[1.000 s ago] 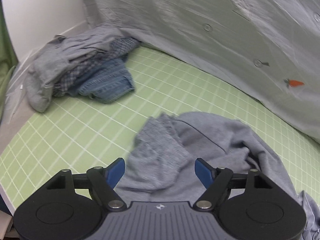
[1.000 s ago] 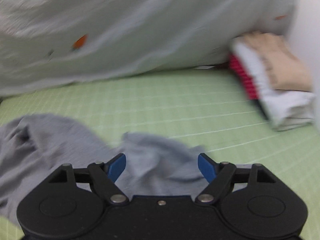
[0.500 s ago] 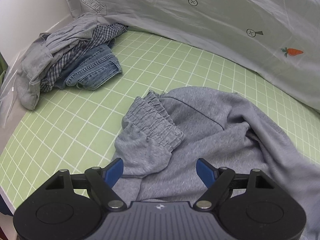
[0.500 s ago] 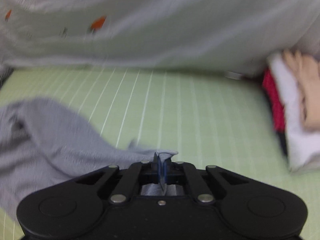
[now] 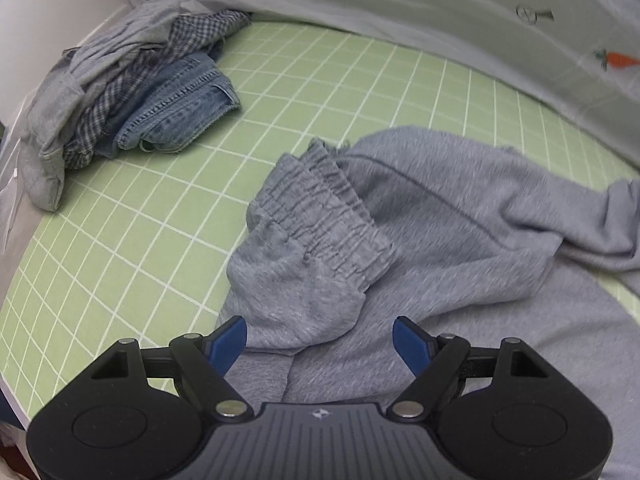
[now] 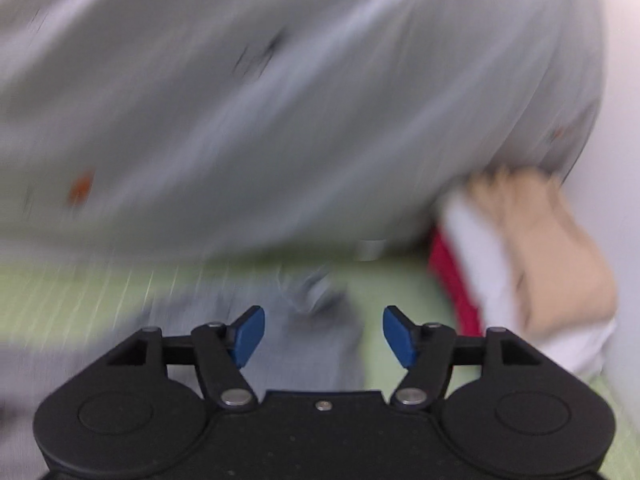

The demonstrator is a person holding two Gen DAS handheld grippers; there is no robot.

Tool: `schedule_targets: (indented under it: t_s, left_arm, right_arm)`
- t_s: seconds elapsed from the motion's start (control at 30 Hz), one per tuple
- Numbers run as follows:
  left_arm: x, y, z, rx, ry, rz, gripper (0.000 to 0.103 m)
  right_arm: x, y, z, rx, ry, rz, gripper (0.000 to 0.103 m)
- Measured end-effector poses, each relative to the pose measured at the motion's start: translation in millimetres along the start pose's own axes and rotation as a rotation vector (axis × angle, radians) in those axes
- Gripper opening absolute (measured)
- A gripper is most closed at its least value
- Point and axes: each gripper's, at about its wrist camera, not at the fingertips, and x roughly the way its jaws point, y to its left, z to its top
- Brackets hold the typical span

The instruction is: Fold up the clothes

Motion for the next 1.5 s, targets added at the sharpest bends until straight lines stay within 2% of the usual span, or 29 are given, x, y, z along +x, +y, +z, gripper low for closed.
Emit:
schedule_targets:
  t_s: [0.07,0.2,0.43,0.47,0.5,0.53,0.57,0.77,0.93,1.1,1.17,1.2,1.23,1.27,1.3,1.37,1.5]
  left_arm:
    - [6,-2,1,0.027,0.006,0.009,0.081]
    - [17,-8,9,0.068,0.003,0.017,0.082]
    - [36,-3,24,0.077,-0.004,0.03,0.08]
    - [35,2,23,0.05,-0.011,0.007,0.069]
    - [35,8,23,0.023,-0.018,-0.016,0.047]
    - [34,15,23,-0.004,-0.025,-0.033,0.035]
    - [33,27,23,-0.027,-0.035,-0.017,0.009]
    - [23,101,22,-0.166,-0.093,0.081,0.005]
    - [14,162,22,-0.281,-0.141,0.161,0.005]
    - [8,210,7,-0.377,-0.148,0.234,0.005]
    - [5,228,0,-0.417,-0.13,0.234,0.007]
    - [2,233,-3,-0.427,-0.125,0.226,0.012]
    - [-1,236,-7,-0.433,-0.123,0.219,0.013]
    - [-8,235,-11,-0.428,-0.136,0.216,0.026]
    - [-14,232,-15,-0.42,-0.15,0.212,0.046]
    - [-29,220,-22,-0.38,-0.191,0.184,0.068]
    - [-51,181,-30,-0.311,-0.244,0.121,0.073]
  right_arm:
    - [-1,16,-30,-0.024,0.088,0.001,0.067]
    - [-8,28,-73,0.008,0.217,0.01,0.067]
    - [-19,50,-89,0.029,0.28,0.032,0.069]
    - [-19,54,-88,0.019,0.277,0.039,0.069]
    - [-20,59,-86,0.008,0.273,0.043,0.069]
    - [-22,63,-84,-0.002,0.268,0.045,0.069]
    - [-23,67,-83,-0.012,0.262,0.048,0.069]
    - [-33,85,-79,-0.078,0.246,0.067,0.068]
    - [-45,93,-83,-0.092,0.245,0.079,0.068]
    - [-67,93,-89,-0.093,0.226,0.073,0.068]
    - [-78,92,-94,-0.087,0.22,0.069,0.069]
    - [-83,91,-97,-0.083,0.218,0.068,0.069]
    - [-87,89,-101,-0.078,0.217,0.07,0.07]
    - [-92,86,-105,-0.073,0.217,0.071,0.075]
    - [-95,84,-108,-0.071,0.219,0.071,0.078]
    - [-100,78,-115,-0.075,0.221,0.062,0.087]
    - [-98,63,-123,-0.113,0.218,0.033,0.088]
